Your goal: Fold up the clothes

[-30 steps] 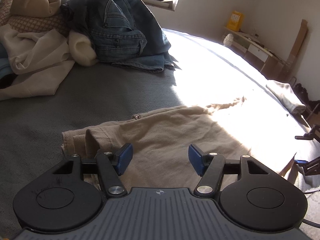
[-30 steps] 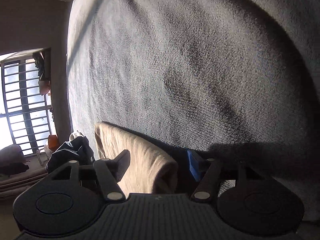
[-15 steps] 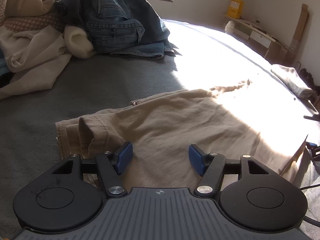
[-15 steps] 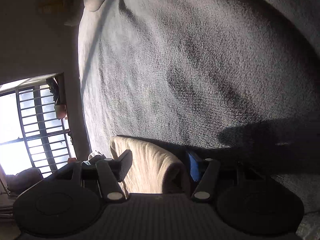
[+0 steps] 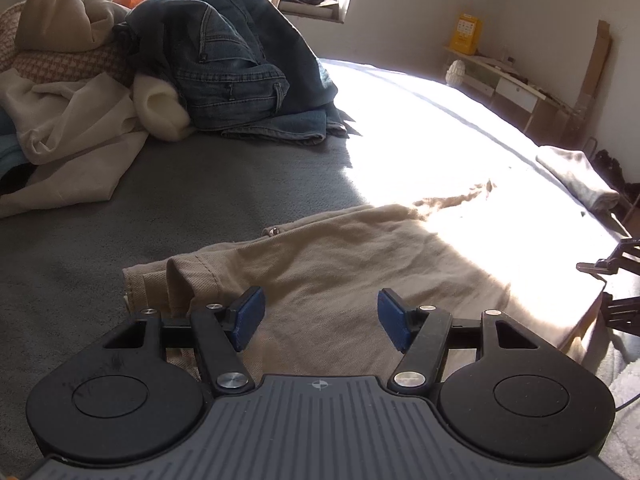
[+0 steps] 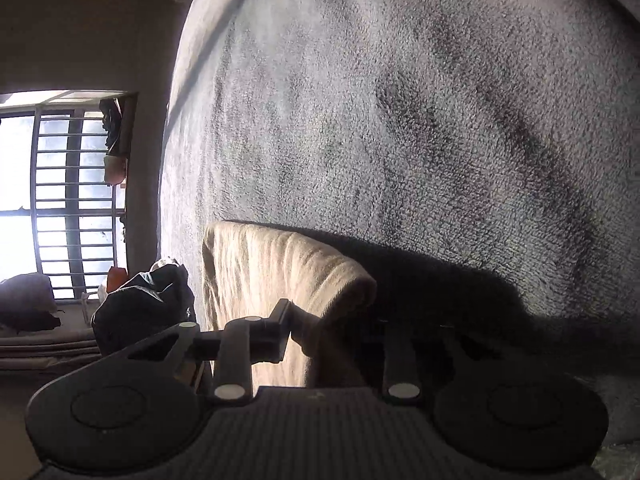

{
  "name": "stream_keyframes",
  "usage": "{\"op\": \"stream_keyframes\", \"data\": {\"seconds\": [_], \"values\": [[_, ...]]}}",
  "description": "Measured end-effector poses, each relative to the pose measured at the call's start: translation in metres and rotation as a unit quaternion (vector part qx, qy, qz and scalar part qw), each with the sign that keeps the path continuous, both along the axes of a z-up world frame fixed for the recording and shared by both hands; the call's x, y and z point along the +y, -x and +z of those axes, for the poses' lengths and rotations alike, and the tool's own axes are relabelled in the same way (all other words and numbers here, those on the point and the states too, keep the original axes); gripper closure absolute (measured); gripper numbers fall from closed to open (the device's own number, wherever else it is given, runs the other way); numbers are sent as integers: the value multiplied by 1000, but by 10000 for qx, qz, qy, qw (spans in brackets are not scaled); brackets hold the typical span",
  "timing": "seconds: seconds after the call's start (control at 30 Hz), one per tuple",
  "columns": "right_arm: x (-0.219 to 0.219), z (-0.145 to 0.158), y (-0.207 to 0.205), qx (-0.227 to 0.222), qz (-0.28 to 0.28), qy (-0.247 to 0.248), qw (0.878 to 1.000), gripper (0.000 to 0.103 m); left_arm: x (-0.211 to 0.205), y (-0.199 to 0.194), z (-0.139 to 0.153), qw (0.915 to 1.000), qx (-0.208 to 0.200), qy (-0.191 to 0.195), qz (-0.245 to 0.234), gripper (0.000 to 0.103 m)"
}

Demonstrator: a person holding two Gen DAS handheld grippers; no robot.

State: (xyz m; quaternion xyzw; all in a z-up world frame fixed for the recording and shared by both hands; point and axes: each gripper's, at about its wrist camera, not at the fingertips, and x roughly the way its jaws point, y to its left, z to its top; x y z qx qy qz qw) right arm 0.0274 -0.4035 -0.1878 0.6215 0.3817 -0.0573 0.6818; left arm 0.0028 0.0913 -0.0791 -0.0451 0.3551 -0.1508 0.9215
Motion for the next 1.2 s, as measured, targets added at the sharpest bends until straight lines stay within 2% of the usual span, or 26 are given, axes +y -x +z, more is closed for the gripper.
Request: {"op": "stream_keyframes", "data": {"seconds": [0.1,0.2,0.33,0.47,0.53,0.63,0.83,0.87,0.93,0.97,1.2], "values": [[-2,-5,4,42,-42,-129,9999,69,-13,-6,8,9994,-164,29,-308,40],[-5,-7,9,17,-40,-189,9998,66,-39,-14,10,9950,-337,-139,-934,37],[-5,-7,10,-25,4,-221,9998,63,-70,-27,3,9801,-370,-236,-1936,33],[-5,-8,9,-75,63,-246,9996,57,-86,-36,-23,9647,14,-346,-2612,33],[-4,-8,6,-115,97,-273,9995,55,-88,-30,-38,9598,-108,-560,-2749,32],[-4,-10,3,-132,135,-300,9994,53,-85,-28,-41,9599,-175,-477,-2759,30],[-5,-9,0,-246,186,-371,9988,42,-84,-29,-36,9586,-142,-449,-2807,28],[-5,-9,1,-265,189,-381,9987,40,-85,-31,-35,9581,-131,-460,-2823,24],[-6,-9,0,-285,182,-404,9986,39,-86,-31,-33,9575,-67,-449,-2847,4],[-6,-9,1,-290,180,-418,9985,38,-87,-31,-33,9565,-59,-511,-2873,0],[-8,-10,3,-301,182,-462,9983,38,-87,-27,-38,9550,-133,-645,-2893,0]]}}
